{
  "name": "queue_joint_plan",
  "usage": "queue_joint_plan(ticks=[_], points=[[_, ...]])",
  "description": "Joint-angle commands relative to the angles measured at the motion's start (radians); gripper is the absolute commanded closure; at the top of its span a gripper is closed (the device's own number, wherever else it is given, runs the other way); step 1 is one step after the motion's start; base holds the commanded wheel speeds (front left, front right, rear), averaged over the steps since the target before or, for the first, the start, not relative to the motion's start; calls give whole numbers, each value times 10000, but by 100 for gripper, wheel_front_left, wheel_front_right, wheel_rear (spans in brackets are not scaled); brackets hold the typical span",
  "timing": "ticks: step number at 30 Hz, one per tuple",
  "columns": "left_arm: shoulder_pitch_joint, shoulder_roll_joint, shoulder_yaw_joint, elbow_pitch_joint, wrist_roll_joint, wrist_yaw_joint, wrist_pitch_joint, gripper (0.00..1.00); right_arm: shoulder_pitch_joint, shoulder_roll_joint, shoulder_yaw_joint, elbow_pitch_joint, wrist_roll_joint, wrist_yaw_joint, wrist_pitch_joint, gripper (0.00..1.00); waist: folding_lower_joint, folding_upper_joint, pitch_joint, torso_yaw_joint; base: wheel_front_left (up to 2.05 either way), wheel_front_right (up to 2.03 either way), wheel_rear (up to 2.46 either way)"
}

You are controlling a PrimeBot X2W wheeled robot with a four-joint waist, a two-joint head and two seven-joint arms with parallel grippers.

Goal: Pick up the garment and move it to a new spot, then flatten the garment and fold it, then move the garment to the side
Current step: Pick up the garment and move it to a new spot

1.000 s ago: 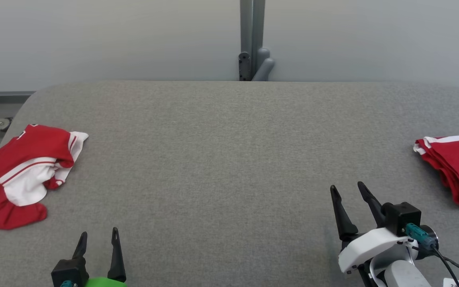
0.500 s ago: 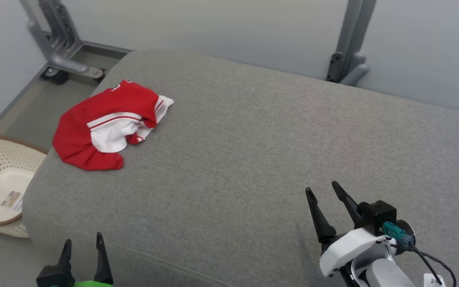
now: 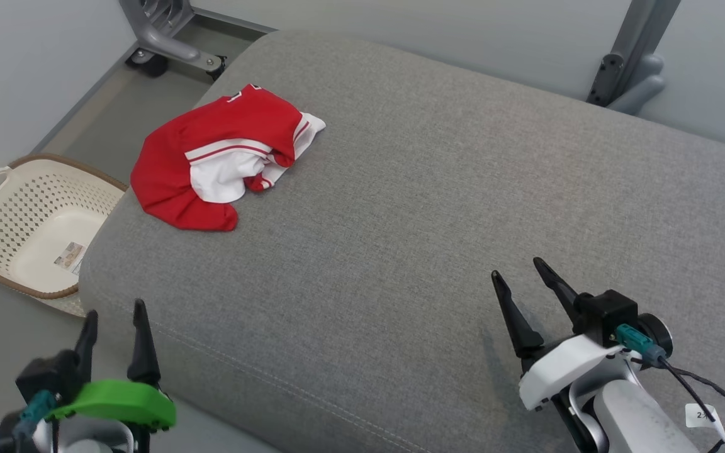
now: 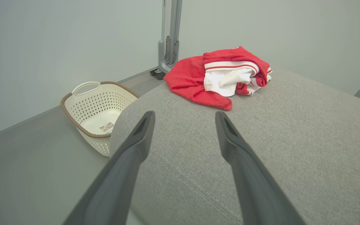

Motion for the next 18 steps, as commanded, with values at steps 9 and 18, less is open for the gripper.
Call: queue_joint_plan(ticks=[9, 18], points=[[-3290, 1424, -649, 1436, -825, -236, -1, 0, -744, -955, -35, -891, -135, -15, -31, 0, 0, 0, 2189, -1541, 0, 0, 0], [-5240, 2439, -1410, 3403, -2271, -236, 1, 0, -1261, -1549, -92, -1772, -175, -15, -15, 0, 0, 0, 3552, -2349, 0, 0, 0]])
